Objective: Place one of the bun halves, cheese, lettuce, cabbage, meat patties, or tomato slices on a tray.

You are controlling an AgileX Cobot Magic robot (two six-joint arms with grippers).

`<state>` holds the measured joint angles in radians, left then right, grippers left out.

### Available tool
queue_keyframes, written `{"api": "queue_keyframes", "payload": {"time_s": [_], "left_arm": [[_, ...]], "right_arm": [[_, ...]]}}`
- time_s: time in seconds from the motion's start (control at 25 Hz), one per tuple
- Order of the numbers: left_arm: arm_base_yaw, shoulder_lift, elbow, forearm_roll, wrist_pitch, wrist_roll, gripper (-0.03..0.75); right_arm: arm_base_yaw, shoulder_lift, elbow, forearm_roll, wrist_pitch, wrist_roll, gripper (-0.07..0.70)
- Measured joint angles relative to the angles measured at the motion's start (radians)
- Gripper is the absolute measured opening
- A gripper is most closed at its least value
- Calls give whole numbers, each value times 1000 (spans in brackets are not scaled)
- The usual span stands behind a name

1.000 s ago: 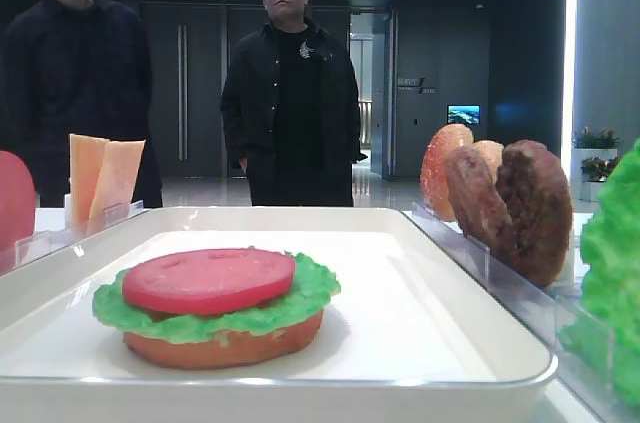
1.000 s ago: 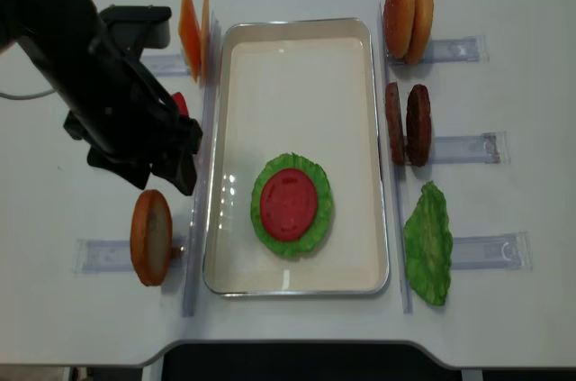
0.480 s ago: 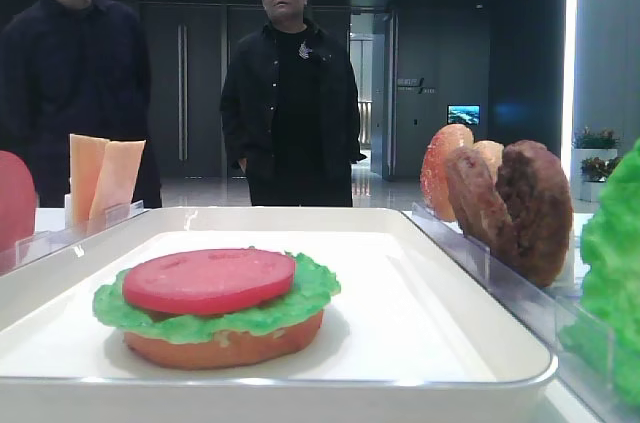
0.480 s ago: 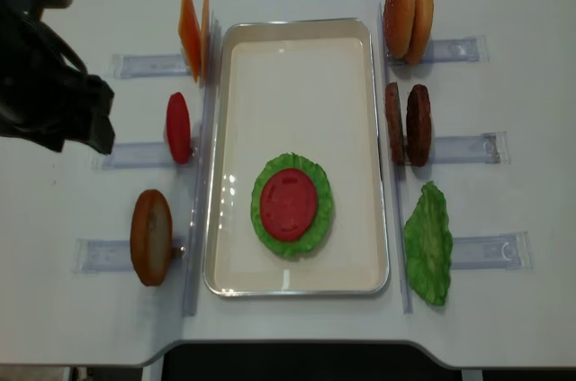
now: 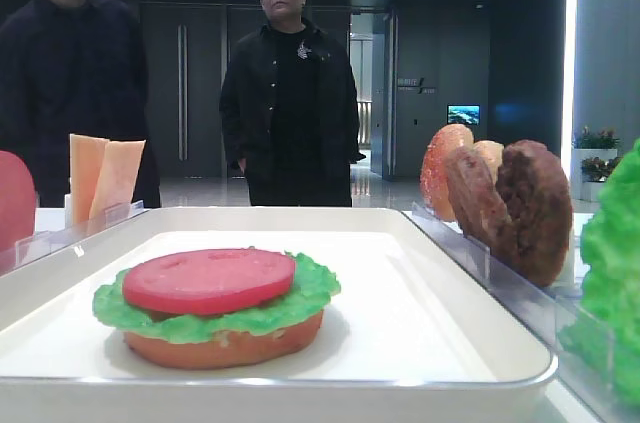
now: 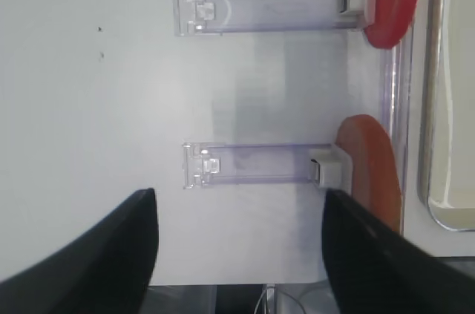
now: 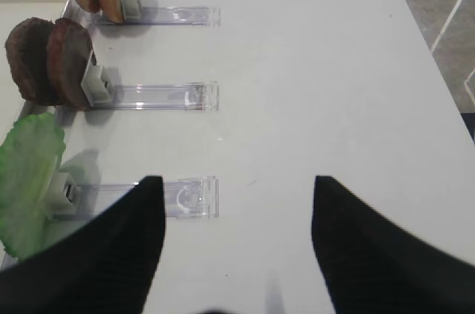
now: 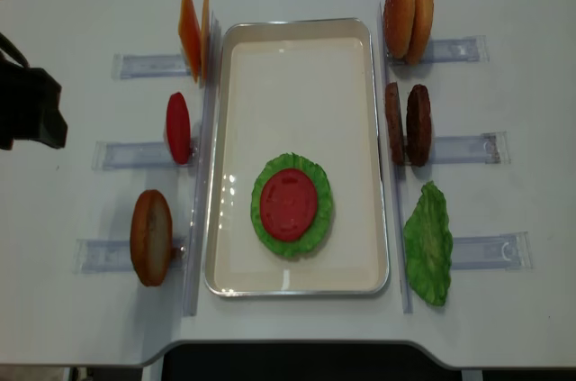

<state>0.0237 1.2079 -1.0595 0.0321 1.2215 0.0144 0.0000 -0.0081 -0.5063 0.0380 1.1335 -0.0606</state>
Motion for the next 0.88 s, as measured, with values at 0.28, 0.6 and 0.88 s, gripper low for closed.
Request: {"api": "queue_keyframes", "payload": {"time_s": [0.28,0.6,0.88], "left_arm": [[0,-237,112,-4,11,0,526],[0,-556,222,-27,22,0,526],[0,-806,340,-1,29,1,526]], "right_arm": [[0,0,0,0,0,0,416],[0,0,0,0,0,0,416],[0,0,0,0,0,0,416]]}}
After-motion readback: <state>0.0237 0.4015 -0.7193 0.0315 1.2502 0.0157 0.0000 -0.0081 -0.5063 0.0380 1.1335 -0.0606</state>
